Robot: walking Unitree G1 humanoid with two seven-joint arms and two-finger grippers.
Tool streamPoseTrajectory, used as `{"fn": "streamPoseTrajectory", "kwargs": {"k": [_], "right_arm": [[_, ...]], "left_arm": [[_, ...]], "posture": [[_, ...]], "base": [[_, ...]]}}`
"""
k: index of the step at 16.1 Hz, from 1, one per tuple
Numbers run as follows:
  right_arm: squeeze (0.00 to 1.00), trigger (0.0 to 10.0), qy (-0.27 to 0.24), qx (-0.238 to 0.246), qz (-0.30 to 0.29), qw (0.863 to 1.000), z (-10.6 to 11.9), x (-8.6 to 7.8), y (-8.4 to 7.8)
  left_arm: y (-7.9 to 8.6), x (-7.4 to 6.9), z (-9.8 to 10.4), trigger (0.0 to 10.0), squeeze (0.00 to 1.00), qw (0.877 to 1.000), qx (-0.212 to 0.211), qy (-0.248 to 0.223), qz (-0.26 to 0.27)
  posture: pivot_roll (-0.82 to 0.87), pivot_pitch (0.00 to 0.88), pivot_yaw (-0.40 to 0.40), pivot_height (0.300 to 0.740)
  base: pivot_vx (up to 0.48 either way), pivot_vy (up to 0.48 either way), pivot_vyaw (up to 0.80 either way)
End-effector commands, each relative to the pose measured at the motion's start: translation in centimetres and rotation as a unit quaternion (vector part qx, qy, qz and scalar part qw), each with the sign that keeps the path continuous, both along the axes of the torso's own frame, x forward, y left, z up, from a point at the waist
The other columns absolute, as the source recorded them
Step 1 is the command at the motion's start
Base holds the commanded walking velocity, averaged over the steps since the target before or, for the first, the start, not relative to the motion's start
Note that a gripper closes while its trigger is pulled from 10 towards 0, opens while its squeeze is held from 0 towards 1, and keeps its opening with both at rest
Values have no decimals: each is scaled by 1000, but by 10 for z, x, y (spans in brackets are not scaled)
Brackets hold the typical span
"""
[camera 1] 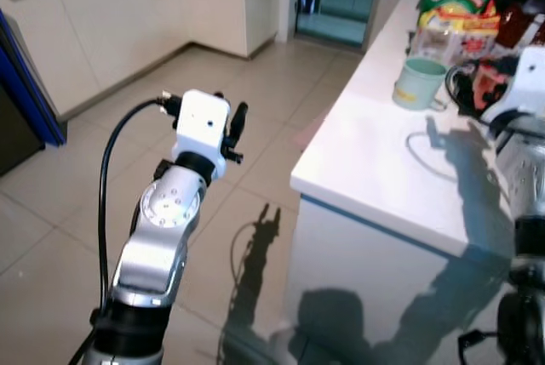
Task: Setting the table
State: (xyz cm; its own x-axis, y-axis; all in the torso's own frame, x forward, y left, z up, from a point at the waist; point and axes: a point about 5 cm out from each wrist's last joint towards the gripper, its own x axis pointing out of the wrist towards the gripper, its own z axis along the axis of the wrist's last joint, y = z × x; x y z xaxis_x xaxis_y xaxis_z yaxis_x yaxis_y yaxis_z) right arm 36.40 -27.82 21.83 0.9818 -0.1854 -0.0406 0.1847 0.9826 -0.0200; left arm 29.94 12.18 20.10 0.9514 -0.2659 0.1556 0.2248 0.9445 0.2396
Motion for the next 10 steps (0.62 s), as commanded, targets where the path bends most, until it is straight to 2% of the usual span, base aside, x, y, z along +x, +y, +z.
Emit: {"fn": "streamPoseTrajectory", "kwargs": {"k": [1, 2, 4, 6, 10], "right_arm": [[831, 10000, 1, -8, -1, 1000, -1, 3, -4], [0, 10000, -1, -13, 7, 1000, 0, 5, -2], [0, 10000, -7, -5, 19, 1000, 2, 7, 4], [0, 10000, -19, -6, 62, 998, 2, 10, 19], [0, 10000, -32, -7, 72, 997, 3, 7, 18]], "left_arm": [[2, 0, 1, 10000, 0, 1000, 5, -3, 5], [2, 0, 2, 10000, 0, 1000, 4, -4, 11], [4, 1, 3, 10000, 0, 1000, -2, -6, 20], [4, 2, 3, 10000, 0, 1000, -8, -5, 29], [1, 4, 4, 10000, 0, 1000, -8, -6, 26]], "posture": [[-3, 0, -38, 740], [1, 0, -43, 740], [-1, 0, -46, 740], [-5, 0, -42, 740], [-15, 0, -28, 740]], "base": [[0, 0, 0], [0, -296, 0], [0, -349, 0], [0, -429, 0], [0, -441, 0]]}}
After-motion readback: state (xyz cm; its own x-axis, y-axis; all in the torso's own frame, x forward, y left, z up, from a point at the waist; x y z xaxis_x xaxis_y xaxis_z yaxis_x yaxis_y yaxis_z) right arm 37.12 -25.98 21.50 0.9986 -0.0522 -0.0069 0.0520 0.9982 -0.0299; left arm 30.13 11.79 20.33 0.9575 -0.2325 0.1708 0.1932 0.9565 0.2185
